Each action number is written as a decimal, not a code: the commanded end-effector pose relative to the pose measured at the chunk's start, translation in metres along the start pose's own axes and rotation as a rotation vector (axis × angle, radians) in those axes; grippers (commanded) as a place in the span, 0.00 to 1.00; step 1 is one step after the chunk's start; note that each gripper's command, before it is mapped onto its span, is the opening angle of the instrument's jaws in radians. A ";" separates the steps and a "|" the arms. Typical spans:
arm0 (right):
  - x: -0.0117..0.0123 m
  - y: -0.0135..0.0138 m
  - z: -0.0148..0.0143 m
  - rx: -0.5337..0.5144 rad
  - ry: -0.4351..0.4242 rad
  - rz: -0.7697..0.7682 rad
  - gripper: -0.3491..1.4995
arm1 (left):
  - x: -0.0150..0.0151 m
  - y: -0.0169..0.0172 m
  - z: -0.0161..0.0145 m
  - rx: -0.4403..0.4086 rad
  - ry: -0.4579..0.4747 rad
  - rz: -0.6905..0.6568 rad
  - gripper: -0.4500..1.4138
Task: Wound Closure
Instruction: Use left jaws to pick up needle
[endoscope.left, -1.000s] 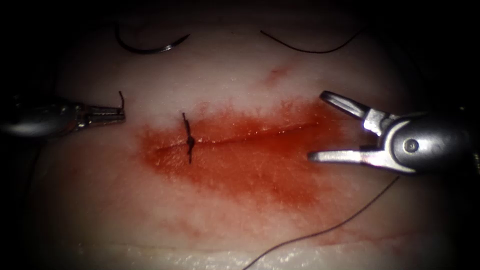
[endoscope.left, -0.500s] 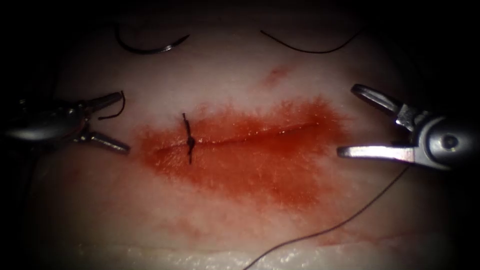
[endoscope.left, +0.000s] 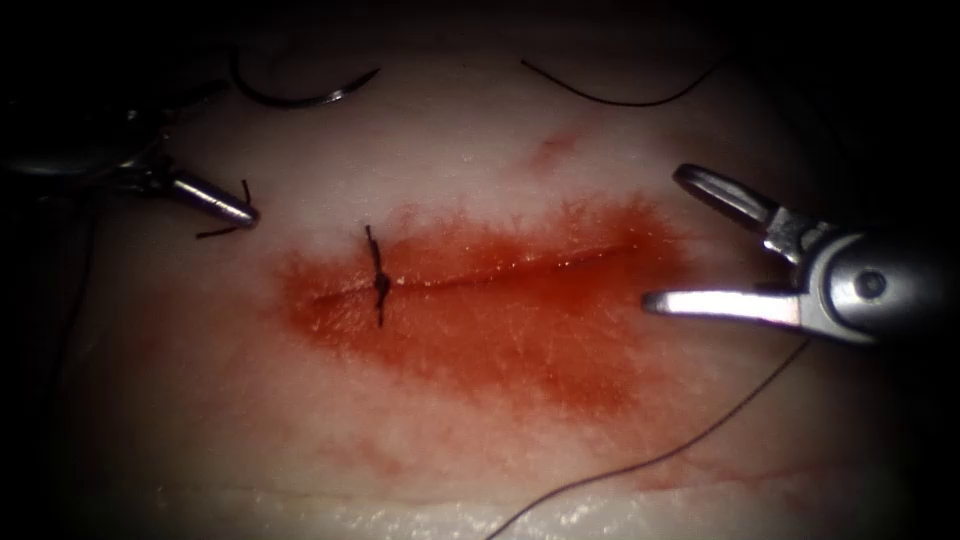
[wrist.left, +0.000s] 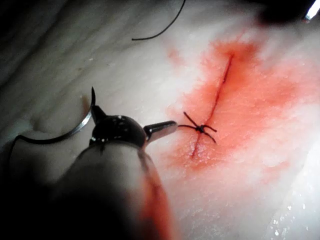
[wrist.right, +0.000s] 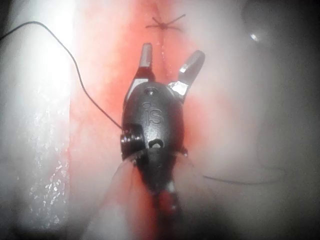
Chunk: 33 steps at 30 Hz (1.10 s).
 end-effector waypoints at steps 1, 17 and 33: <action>0.0000 -0.0006 0.0013 -0.001 0.000 0.006 0.98 | 0.0005 -0.0004 0.0013 0.009 0.011 -0.009 0.67; 0.0007 0.0008 0.0027 0.000 -0.037 0.043 0.97 | 0.0024 -0.0032 0.0078 0.056 -0.111 0.006 0.58; 0.0009 0.0005 0.0035 -0.010 -0.040 0.044 0.97 | -0.0005 -0.0054 0.0112 0.053 -0.245 0.045 0.46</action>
